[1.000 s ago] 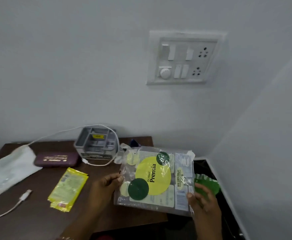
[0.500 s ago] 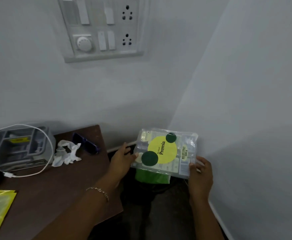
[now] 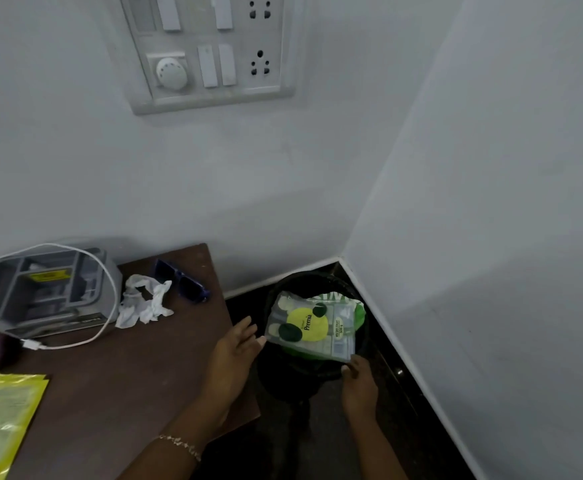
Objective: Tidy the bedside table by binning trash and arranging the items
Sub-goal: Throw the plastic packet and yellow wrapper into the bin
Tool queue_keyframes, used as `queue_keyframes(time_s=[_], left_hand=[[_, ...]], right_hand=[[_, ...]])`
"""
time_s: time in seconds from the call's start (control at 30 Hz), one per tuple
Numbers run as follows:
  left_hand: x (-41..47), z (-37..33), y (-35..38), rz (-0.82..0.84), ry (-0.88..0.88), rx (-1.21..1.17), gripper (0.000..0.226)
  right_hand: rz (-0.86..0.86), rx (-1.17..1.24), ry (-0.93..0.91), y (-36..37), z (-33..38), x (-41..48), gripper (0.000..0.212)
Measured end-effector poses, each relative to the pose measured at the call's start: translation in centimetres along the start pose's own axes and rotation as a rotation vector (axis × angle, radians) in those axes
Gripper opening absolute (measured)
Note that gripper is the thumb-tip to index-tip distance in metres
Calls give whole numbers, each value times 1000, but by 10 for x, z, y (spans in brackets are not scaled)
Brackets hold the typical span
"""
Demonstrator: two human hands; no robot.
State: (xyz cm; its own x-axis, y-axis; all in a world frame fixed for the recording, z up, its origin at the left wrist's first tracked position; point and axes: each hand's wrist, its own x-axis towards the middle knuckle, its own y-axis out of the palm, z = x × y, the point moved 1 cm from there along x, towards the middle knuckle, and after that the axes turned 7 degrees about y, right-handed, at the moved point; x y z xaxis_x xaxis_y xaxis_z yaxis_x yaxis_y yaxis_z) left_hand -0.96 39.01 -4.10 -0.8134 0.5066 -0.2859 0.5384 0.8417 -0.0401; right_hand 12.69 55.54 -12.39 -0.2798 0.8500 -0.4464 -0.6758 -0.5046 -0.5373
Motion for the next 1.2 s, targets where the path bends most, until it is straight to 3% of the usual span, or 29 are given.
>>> queue_keyframes(time_s=[0.27,0.47,0.67,0.87,1.07,1.2], left_hand=[[-27,-6,-28,-94,48,-84,53],[-65,-9,-104,-321,82,-172,48],[-121,6,-203,-575,65,-80,42],[-148,23,-278,-787,16,66,52],[-135,33,-302,-799,-74,200,50],[-126,43,-304,-705,-120,327,34]], right_hand=[[7,99,-76,9,24,-42,25],[72,283,-217,27,66,-113,20],[299,320,-267,78,82,-199,20],[559,223,-257,144,89,-258,28],[737,132,-177,201,93,-302,42],[779,79,-181,224,90,-319,41]])
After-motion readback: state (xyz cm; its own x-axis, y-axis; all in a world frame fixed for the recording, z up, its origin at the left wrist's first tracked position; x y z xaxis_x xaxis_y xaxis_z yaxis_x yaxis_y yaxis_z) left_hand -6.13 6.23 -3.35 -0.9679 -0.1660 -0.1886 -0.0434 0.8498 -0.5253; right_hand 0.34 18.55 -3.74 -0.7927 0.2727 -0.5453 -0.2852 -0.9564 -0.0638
